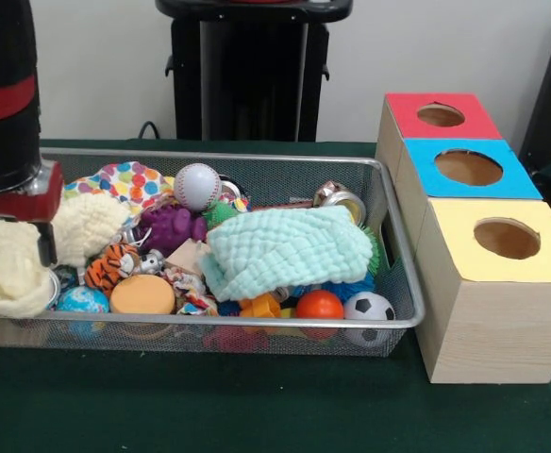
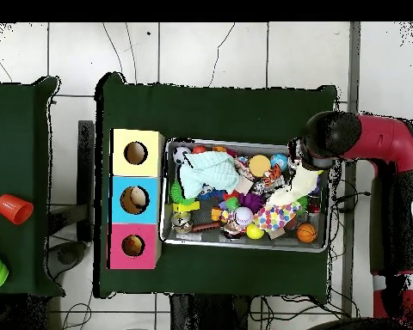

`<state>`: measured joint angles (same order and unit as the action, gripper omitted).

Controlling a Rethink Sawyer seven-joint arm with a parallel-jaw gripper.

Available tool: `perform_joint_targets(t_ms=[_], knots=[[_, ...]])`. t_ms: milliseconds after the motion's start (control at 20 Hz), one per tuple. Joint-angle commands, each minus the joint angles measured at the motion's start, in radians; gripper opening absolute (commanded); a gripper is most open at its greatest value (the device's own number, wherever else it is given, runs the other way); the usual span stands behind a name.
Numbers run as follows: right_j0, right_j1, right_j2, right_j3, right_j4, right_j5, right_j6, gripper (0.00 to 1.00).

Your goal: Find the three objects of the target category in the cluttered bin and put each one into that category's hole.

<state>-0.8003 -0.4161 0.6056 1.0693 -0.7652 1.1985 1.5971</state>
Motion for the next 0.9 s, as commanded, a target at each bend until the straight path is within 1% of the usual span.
perform_joint_targets(t_ms=[50,400,500,600,650,750,900], knots=[[-0.026,0.023,-0.029,0.015,-0.032,-0.049,-0.233,1.00],[-0.025,0.057,-0.028,0.033,-0.035,-0.094,-0.210,1.00],[-0.031,0.050,-0.029,0.066,-0.027,-0.118,-0.191,1.00],[-0.034,0.053,-0.035,0.104,-0.028,-0.165,-0.154,1.00],[-0.037,0.072,-0.037,0.122,-0.032,-0.207,-0.129,1.00],[-0.042,0.112,-0.039,0.136,-0.032,-0.267,-0.096,1.00],[-0.034,0.136,-0.053,0.157,-0.032,-0.329,-0.047,1.00]])
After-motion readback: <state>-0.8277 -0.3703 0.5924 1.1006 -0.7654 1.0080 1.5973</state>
